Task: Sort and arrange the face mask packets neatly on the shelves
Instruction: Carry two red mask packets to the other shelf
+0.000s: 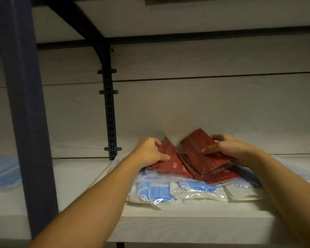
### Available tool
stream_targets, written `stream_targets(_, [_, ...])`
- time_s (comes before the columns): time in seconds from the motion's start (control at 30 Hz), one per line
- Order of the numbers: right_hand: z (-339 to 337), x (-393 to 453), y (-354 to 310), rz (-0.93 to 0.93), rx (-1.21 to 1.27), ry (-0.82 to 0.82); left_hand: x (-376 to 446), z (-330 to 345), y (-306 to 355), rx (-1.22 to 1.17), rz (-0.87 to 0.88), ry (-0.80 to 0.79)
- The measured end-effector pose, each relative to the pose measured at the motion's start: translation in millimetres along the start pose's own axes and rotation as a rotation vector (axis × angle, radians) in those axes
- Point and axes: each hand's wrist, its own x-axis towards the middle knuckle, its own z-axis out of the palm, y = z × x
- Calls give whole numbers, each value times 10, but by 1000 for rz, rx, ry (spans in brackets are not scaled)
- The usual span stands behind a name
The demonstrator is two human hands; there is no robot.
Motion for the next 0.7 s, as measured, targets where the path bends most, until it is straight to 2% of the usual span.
stream_targets(0.17, [-12, 76, 46, -66, 107, 47, -63, -70, 34, -113, -58, 100])
stream_targets(0.33, [105, 121, 39, -70, 147, -13, -288, -207, 34, -179, -128, 240])
stream_targets(0.57, [260, 21, -69, -128, 336, -8, -843, -335, 169, -311, -105, 411])
stream_targets(0.7, [366, -169, -191, -169, 422, -72, -1180, -490, 251, -339, -100, 480])
